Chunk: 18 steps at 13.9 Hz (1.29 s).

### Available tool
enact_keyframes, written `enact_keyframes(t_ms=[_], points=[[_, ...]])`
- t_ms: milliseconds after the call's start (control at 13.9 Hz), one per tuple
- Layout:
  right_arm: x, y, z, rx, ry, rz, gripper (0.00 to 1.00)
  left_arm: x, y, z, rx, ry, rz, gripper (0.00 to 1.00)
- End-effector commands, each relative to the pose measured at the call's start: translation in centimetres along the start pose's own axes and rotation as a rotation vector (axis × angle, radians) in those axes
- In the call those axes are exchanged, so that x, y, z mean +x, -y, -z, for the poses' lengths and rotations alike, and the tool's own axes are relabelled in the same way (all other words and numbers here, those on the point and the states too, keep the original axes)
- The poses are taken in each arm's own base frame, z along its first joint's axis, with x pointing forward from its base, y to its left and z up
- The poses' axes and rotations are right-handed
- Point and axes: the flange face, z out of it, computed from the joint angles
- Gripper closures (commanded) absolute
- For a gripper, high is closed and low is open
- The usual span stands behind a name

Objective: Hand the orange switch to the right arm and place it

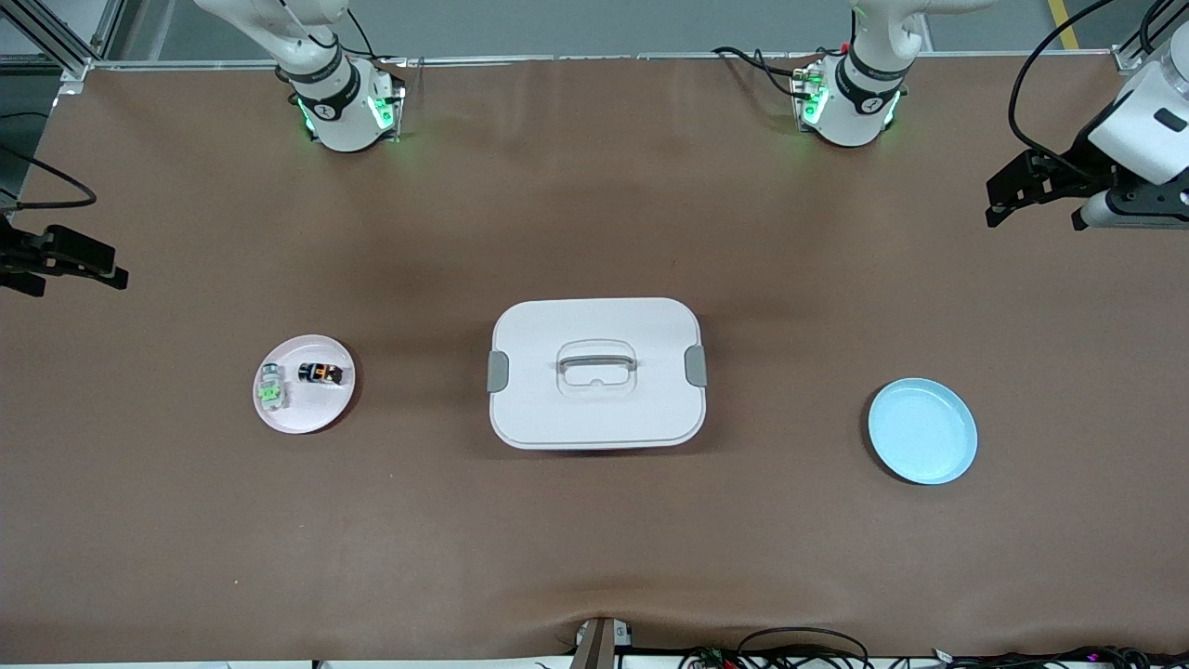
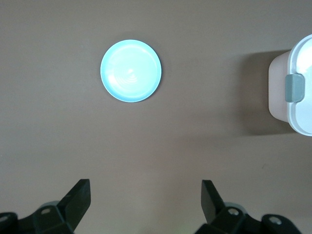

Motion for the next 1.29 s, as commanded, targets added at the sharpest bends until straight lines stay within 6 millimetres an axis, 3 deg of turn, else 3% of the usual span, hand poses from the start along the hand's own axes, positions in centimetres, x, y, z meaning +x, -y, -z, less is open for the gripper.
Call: enact_keyframes(t_ms=[0,1221], points=[[-0.5,-0.3,1.0,0.047,-0.014,-0.031,0.0,0.2,-0.2,0.3,-0.003,0.004,0.008,0.0],[-1.8,0.4,1.2,0.002,0.052,-0.067,0.0,0.1,-0.3,0.5,-0.003,0.001,0.006,0.0]])
